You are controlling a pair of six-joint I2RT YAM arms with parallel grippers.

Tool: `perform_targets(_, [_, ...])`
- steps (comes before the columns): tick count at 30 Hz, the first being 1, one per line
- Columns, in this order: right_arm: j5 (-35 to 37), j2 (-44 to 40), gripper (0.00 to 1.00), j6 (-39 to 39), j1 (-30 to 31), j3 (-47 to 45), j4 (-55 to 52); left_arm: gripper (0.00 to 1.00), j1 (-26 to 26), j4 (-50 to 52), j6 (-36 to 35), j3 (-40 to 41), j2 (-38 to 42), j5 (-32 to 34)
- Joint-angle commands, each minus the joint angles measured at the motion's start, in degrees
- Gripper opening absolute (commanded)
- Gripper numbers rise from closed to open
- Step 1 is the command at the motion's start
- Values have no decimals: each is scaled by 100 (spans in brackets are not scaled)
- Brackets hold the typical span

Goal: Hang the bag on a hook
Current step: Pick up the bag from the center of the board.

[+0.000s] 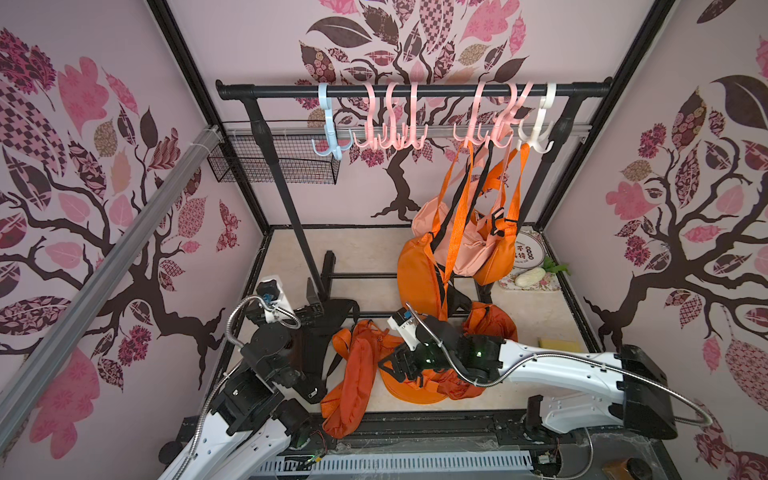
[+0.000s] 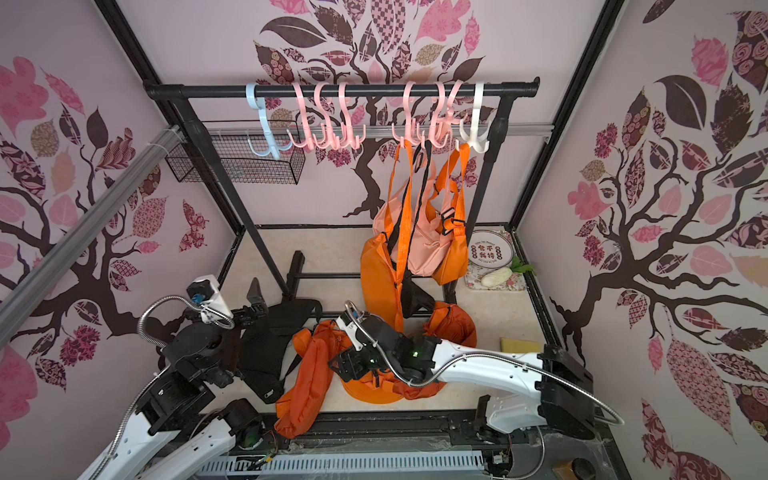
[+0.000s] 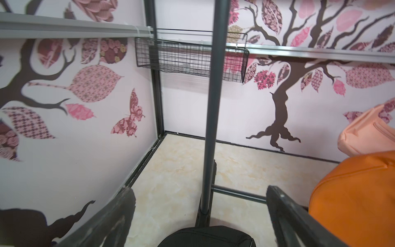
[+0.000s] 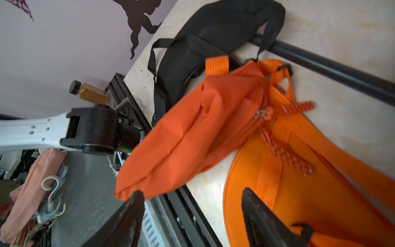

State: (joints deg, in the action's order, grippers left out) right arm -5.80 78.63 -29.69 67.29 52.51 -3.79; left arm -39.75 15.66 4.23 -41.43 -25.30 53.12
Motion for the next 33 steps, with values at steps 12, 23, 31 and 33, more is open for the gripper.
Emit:
perform_targets(12, [790,2174,71,844,548,1680,575,98,4,-730,-332,362,447,746])
perform_targets(23, [1761,2134,59,344,428,501,97,98,7,-735,-361,381,521,694])
perform_targets(31, [1622,754,58,-66,23,-932,-218,98,3,-661,-291,329,454,552])
perform_targets(33, [1385,286,62,272,21,-849,-278,98,5,-655,-291,324,459,527])
